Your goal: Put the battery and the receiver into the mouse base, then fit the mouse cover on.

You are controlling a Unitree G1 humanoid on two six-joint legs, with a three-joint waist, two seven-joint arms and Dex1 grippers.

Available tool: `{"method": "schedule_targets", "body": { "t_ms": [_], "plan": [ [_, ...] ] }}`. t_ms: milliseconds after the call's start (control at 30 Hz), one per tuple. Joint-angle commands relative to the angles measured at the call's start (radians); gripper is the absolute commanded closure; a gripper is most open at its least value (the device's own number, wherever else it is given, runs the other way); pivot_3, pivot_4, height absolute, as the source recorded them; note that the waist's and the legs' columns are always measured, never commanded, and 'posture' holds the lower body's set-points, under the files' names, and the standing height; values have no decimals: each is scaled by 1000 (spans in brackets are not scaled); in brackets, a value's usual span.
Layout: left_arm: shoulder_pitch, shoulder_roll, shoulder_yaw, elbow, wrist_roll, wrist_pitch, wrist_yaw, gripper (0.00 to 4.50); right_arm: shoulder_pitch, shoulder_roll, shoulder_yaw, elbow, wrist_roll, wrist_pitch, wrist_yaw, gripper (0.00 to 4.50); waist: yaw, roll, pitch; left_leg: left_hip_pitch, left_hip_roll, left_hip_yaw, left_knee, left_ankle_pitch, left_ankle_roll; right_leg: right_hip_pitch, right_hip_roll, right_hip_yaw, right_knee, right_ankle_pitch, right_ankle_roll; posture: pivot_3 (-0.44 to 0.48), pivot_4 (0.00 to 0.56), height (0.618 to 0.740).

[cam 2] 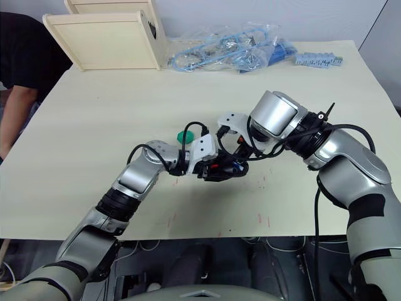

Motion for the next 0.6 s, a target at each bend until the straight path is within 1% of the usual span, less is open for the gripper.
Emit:
{"method": "schedule_targets", "body": {
  "t_ms": [33,167,200,233,333,367,500,600],
  "plan": [
    [14,5,-5,-21,13,3,6,1508,-1,13,2,-14,-6,-8,9,4500,-1,0,0,0,0,0,0,0,0,0,0,0,0,0,0,0,150,740],
    [19,5,-2,-24,14,6,8,1508,0,0,9,-31,-6,-18,34,4500,-6,0,0,0,0,0,0,0,0,0,0,0,0,0,0,0,150,740],
    [20,4,-2,-24,14,6,9,1508,0,-1,2,-32,-4,-15,36,3822,-7,0,0,0,0,0,0,0,0,0,0,0,0,0,0,0,150,740],
    [20,4,-2,-25,14,7,9,1508,0,0,-3,-31,-4,-13,37,3498,-7,0,0,0,0,0,0,0,0,0,0,0,0,0,0,0,150,740],
    [22,5,-1,-27,14,8,10,1508,-7,-12,-18,-37,-6,-11,44,2008,-8,0,0,0,0,0,0,0,0,0,0,0,0,0,0,0,150,740],
    [22,6,0,-25,14,7,10,1508,-14,-34,-28,-50,-4,-11,53,1613,-8,0,0,0,0,0,0,0,0,0,0,0,0,0,0,0,150,740],
    [22,8,2,-22,14,7,10,1508,-17,-111,-83,-116,32,19,78,1613,-8,0,0,0,0,0,0,0,0,0,0,0,0,0,0,0,150,740],
    [21,9,3,-21,13,7,11,1508,17,-182,-136,-206,65,31,88,1613,-7,0,0,0,0,0,0,0,0,0,0,0,0,0,0,0,150,740]
  ]
}}
